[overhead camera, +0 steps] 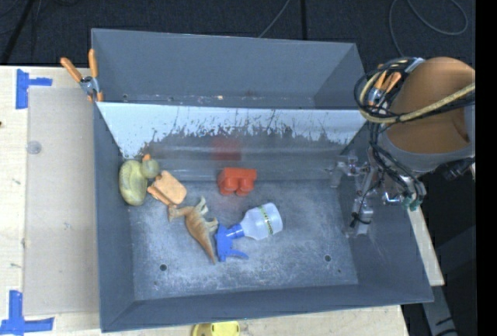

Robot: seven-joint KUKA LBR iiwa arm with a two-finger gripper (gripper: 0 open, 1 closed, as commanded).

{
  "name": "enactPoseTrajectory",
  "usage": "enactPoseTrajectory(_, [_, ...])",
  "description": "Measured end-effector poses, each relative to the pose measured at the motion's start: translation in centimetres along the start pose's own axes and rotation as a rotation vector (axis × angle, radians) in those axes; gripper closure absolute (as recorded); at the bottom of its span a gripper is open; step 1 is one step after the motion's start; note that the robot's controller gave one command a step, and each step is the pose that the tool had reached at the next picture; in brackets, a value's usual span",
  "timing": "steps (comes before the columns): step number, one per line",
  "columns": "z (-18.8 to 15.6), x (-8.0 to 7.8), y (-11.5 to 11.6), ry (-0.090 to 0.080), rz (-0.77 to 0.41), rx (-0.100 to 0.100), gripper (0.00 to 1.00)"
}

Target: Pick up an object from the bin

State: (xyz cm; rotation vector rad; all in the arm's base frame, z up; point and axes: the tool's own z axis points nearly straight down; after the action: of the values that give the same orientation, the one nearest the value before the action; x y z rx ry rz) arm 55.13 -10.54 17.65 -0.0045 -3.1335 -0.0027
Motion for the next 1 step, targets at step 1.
enactPoseTrajectory(1, [-0.44,-0.11,0.02,-0.006,-0.002,0.001,0.00])
